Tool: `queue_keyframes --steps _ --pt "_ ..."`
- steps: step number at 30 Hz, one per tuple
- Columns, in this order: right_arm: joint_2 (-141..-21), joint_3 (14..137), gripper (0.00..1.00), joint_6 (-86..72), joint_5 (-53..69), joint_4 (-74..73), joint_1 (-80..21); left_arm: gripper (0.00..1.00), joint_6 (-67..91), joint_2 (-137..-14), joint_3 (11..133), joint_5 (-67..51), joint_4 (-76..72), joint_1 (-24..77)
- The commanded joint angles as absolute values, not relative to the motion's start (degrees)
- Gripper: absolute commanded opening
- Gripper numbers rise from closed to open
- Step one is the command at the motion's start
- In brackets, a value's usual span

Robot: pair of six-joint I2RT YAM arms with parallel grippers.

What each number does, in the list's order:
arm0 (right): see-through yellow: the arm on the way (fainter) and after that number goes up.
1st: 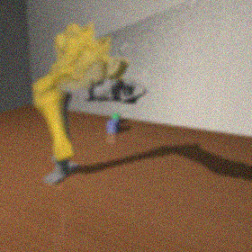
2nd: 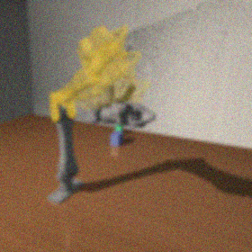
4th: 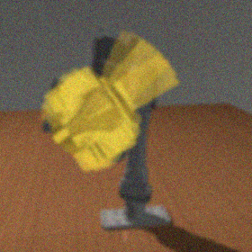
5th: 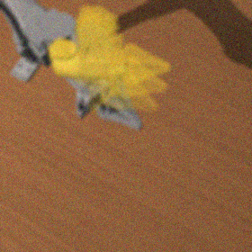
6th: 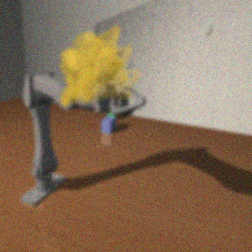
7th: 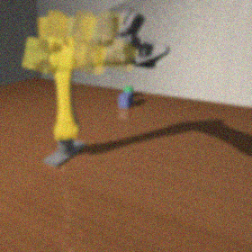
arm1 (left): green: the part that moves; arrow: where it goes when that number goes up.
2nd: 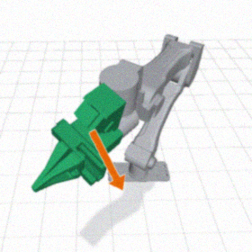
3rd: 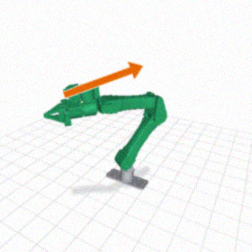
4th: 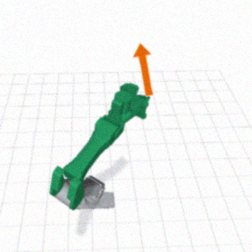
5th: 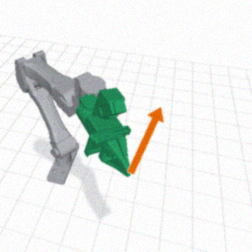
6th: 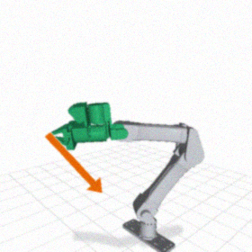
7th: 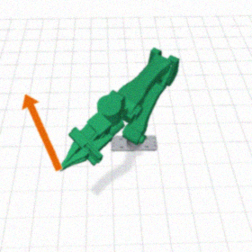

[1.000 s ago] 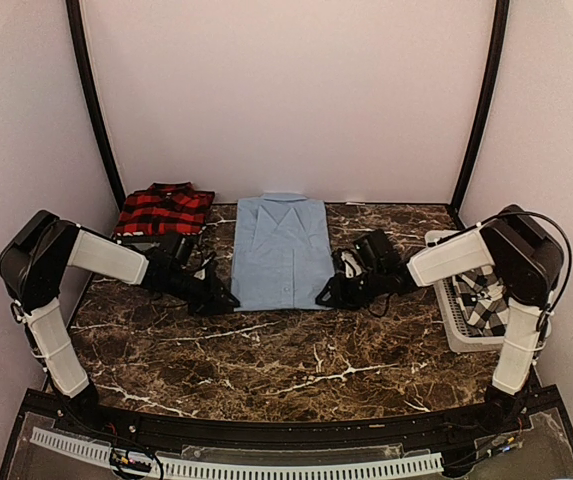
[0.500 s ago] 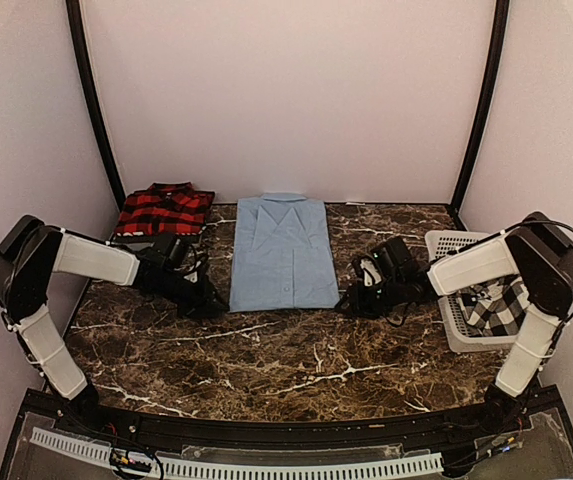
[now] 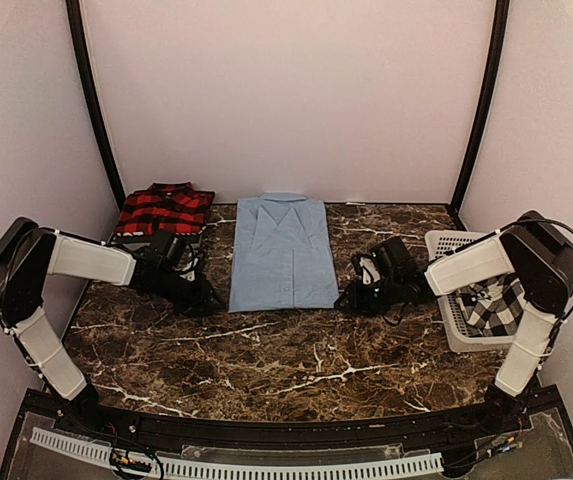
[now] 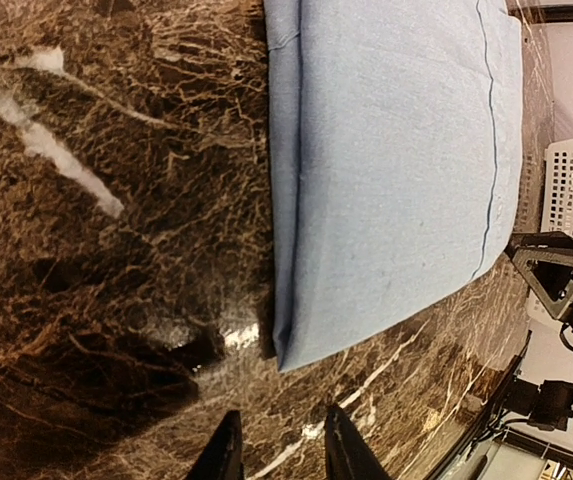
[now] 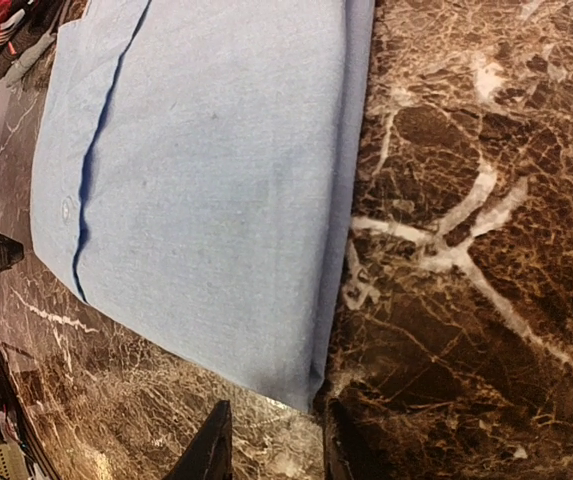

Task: Fold and stack the long sleeve shirts
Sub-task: Smooth out the 2/3-rectangle-folded shirt at the center of the board, then move the 2/3-rectangle-folded shirt to the center of the board.

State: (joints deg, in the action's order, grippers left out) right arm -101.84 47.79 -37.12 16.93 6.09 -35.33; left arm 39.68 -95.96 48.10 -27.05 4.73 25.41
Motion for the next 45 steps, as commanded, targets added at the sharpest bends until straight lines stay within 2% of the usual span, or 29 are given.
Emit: queue_keyframes --steps 1,21,28,33,37,45 --pt "-104.3 48.4 0.28 -37.6 17.2 6.7 -35.1 0.27 38.0 -97.6 48.2 -26.6 5.2 25.9" --pt "-104.5 48.2 0.22 -37.1 17.2 7.7 -35.1 0.25 39.2 -104.4 52.6 -25.6 5.7 28.2" --pt "-104.9 48.3 0.15 -36.6 17.5 8.1 -35.1 0.16 40.7 -104.7 52.5 -25.9 4.8 28.3" --pt "-104.3 47.7 0.0 -36.6 17.6 9.3 -35.0 0.06 41.4 -104.5 52.6 -26.8 5.1 28.4" --pt "-102.9 45.2 0.0 -37.1 17.2 11.2 -35.1 0.0 41.5 -104.1 52.6 -27.3 5.3 28.4" --pt "-97.5 38.8 0.0 -38.2 16.9 13.3 -36.5 0.0 41.0 -100.9 50.3 -26.8 7.0 29.8"
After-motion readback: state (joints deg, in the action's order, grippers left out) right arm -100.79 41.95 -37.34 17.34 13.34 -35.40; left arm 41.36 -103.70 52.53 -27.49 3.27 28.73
